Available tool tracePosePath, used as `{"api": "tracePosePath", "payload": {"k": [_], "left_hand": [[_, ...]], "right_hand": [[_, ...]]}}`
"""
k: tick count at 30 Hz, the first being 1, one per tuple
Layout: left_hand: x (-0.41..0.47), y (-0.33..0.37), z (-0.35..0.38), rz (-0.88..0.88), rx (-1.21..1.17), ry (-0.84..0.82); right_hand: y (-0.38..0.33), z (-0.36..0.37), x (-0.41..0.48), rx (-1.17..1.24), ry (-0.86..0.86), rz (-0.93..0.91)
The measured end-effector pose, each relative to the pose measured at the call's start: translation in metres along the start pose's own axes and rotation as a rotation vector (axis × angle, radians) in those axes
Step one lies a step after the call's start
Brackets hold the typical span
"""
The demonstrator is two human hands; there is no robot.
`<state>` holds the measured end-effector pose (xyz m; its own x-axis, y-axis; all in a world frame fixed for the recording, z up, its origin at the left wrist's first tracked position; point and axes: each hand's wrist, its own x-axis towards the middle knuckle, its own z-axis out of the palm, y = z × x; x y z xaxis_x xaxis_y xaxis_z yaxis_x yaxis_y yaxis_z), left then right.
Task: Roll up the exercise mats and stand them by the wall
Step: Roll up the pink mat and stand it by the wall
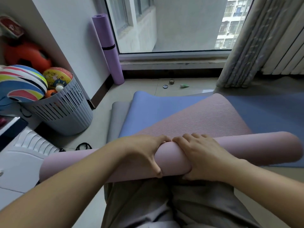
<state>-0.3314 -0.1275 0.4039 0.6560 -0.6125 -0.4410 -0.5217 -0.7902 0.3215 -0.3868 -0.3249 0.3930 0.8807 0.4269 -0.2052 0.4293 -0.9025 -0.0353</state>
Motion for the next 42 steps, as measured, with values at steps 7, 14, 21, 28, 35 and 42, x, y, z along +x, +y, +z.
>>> {"api": "tracePosePath", "payload": {"k": [7,14,21,28,35,42], "left_hand": [[0.001,0.017,0.033,-0.062,0.434,0.324],[0.005,-0.003,0.011,0.012,0.092,0.243],[-0.005,0.012,0.021,-0.174,0.537,0.388],[-0.023,0.021,-0.006,-0.154,0.508,0.399],[-0.027,0.003,0.022,-0.057,0.222,0.231],[-0.011,-0.014,-0.008,-0.034,-0.071,0.011]], "right_hand": [[0.015,-0.017,0.025,0.087,-0.142,-0.01],[0.002,0.013,0.018,-0.059,0.141,0.051],[0.013,0.007,0.025,0.061,0.192,0.081],[0.016,-0.028,0.025,0.096,0.112,0.025],[-0.002,-0.023,0.017,0.092,-0.136,-0.061],[-0.008,-0.004,0.01,-0.074,-0.008,-0.038]]}}
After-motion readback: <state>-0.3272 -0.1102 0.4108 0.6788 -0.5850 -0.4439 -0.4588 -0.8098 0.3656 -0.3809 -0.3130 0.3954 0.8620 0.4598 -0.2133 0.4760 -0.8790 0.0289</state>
